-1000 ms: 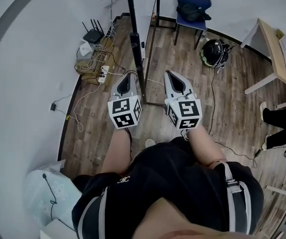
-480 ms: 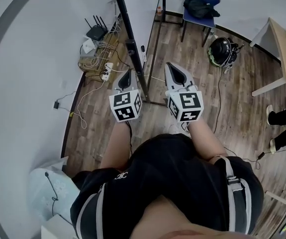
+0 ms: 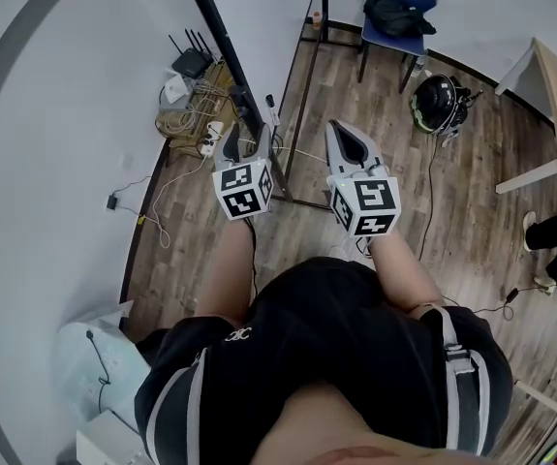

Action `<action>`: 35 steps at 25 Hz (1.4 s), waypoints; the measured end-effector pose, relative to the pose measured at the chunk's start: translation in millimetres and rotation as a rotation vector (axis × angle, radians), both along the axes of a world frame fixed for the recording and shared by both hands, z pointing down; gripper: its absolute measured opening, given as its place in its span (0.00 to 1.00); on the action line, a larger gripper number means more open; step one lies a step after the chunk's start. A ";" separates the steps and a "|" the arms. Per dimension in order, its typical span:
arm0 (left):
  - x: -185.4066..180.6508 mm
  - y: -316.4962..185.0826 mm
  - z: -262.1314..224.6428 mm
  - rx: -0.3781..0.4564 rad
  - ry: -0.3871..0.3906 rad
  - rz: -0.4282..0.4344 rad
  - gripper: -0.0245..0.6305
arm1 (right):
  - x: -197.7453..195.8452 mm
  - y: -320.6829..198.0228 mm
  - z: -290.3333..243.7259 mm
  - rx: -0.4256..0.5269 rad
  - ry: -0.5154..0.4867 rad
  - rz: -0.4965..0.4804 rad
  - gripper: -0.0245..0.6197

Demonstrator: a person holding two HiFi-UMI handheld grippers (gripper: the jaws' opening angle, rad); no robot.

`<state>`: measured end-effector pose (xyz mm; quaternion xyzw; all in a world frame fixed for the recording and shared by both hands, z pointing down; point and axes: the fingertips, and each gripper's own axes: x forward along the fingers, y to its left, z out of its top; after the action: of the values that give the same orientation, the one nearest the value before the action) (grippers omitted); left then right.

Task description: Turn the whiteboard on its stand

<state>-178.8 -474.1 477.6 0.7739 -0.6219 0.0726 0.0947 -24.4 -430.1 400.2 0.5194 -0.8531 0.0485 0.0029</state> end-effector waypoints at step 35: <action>-17.2 4.8 4.9 0.065 -0.036 -0.138 0.33 | 37.6 -17.7 48.1 -0.122 0.003 -0.160 0.03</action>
<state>-195.9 -469.3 482.4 0.7306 -0.6772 0.0594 0.0632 13.2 -447.8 448.3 0.4485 -0.8874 0.0993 0.0396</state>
